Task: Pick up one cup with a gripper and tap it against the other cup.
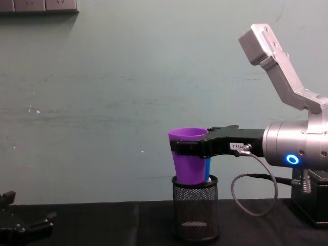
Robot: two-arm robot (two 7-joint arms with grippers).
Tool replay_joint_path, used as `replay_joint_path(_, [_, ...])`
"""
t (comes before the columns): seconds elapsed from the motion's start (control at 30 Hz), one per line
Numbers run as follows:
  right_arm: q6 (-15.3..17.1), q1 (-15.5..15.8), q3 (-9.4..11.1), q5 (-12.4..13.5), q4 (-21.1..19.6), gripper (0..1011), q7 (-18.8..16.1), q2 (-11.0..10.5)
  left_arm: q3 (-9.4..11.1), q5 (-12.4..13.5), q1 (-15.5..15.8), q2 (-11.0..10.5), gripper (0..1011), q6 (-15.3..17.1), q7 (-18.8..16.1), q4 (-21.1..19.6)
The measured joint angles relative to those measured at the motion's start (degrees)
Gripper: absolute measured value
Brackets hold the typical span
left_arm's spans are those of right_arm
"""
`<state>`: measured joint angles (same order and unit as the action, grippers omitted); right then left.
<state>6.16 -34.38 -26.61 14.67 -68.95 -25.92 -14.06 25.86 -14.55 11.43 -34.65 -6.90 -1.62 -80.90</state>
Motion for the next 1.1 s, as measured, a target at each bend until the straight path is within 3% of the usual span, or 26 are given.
replay_joint_path(1.1, [0.0, 0.0, -0.1, 0.0, -0.1, 739, 0.0, -0.1, 0.0, 0.0, 0.0, 0.0, 1000, 0.0, 0.0, 0.0])
